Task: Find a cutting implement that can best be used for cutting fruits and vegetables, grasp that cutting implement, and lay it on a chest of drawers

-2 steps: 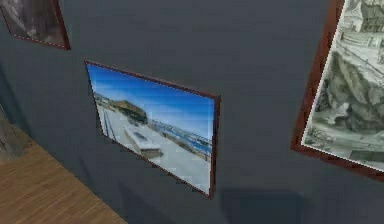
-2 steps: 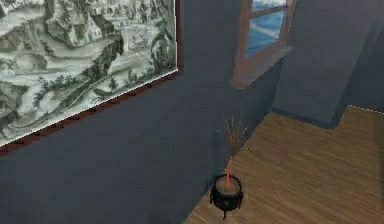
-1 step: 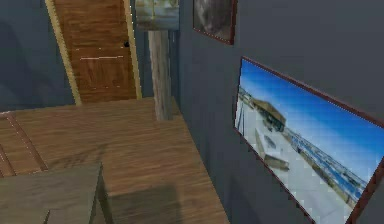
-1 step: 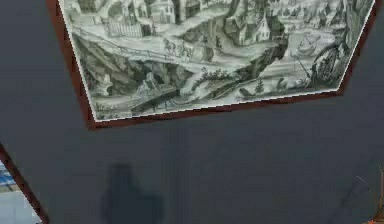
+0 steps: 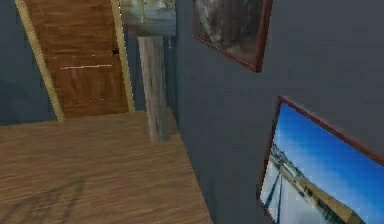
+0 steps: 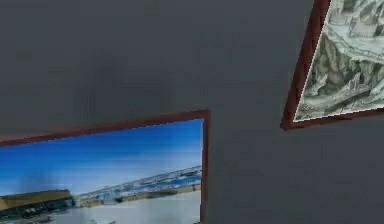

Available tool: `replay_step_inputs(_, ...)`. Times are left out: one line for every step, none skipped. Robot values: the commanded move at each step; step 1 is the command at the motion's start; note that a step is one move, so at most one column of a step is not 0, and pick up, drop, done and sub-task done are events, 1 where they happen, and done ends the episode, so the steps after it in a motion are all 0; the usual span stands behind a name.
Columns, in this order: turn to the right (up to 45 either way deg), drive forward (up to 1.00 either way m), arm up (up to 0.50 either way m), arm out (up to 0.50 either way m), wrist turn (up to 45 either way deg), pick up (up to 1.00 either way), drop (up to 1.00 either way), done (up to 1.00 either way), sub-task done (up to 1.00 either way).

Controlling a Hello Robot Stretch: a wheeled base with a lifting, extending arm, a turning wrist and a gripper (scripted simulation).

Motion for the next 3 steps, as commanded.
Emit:
replay_step_inputs(45.0, 0.00, 0.00, 0.00, 0.0, 0.00, 0.00, 0.00, 0.00)
replay_step_inputs(45.0, 0.00, 0.00, 0.00, 0.0, 0.00, 0.00, 0.00, 0.00)
replay_step_inputs(45.0, 0.00, 0.00, 0.00, 0.0, 0.00, 0.00, 0.00, 0.00)
